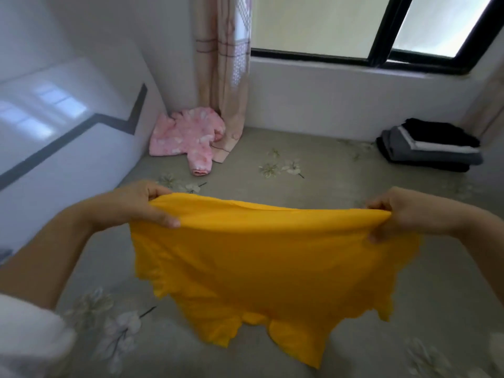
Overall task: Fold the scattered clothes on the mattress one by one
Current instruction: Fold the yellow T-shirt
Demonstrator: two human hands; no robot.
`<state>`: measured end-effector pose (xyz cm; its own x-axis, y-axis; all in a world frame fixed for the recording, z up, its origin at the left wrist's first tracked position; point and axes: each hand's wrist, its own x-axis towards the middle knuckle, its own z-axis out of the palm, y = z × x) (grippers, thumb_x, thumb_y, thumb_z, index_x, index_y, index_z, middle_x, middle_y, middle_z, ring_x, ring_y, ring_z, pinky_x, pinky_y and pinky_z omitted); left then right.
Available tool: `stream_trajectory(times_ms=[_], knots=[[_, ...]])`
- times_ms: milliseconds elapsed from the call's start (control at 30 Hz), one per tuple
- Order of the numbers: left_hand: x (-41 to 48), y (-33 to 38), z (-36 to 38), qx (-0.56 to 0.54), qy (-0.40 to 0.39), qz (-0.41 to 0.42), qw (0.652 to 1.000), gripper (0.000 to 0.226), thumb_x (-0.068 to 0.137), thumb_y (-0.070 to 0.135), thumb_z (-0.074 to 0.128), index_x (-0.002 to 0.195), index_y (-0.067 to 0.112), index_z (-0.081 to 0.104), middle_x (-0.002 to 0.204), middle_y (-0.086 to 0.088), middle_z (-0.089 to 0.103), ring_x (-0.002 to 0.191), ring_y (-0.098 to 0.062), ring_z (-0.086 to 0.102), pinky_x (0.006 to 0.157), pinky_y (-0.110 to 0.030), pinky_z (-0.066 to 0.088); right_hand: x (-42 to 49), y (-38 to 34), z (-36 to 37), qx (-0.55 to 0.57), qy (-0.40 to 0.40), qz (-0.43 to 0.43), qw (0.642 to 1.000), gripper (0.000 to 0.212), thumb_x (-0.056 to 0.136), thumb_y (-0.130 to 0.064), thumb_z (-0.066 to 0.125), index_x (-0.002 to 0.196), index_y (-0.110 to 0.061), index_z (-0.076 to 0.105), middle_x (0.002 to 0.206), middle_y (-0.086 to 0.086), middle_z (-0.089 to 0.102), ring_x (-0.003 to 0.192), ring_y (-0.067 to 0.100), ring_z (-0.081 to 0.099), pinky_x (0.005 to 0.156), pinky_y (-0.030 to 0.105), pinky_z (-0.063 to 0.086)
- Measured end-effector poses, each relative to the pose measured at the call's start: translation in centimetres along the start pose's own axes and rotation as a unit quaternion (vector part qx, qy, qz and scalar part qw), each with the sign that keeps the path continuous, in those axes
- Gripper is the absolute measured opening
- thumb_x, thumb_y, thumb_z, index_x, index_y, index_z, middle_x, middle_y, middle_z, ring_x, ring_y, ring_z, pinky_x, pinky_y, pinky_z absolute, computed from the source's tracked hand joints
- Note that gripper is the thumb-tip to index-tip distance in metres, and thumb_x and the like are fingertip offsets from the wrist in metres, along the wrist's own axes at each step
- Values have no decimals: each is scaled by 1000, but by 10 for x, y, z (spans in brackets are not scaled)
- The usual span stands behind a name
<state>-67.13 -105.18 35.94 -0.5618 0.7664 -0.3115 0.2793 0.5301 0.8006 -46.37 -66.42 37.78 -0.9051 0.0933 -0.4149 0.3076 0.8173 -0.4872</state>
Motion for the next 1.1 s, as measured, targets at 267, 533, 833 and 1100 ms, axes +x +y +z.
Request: stream_trajectory(times_ms=[267, 533, 833, 1100], knots=[[75, -19, -38, 363, 166, -161, 903, 34, 95, 33, 53, 76, 10, 68, 71, -8, 57, 66, -21, 52, 59, -30, 38, 86, 19, -2, -165, 207, 180, 947, 30, 91, -14, 47, 62, -8, 49, 66, 15, 56, 55, 24, 50, 49, 28, 35], [137, 11, -72, -226, 385, -58, 893, 27, 97, 16, 49, 122, 11, 57, 117, -11, 60, 87, -34, 66, 57, -41, 60, 135, -30, -42, 449, 323, 119, 825, 29, 98, -17, 38, 113, -5, 60, 114, 19, 65, 89, 28, 65, 71, 42, 53], [111, 13, -57, -79, 521, 145, 837, 30, 98, 11, 34, 91, 30, 56, 78, 6, 51, 65, -1, 42, 59, -16, 34, 95, -41, -35, 235, 521, -20, 821, 32, 96, -4, 33, 98, -18, 62, 81, 0, 53, 69, 12, 45, 64, 29, 34], [88, -111, 30, 8, 390, 66, 918, 31, 97, 5, 48, 126, 1, 57, 130, -9, 54, 120, -20, 48, 95, -16, 29, 86, 13, 78, 218, 420, 68, 879, 53, 72, -30, 40, 109, -6, 70, 90, 9, 58, 81, 21, 51, 64, 27, 36]])
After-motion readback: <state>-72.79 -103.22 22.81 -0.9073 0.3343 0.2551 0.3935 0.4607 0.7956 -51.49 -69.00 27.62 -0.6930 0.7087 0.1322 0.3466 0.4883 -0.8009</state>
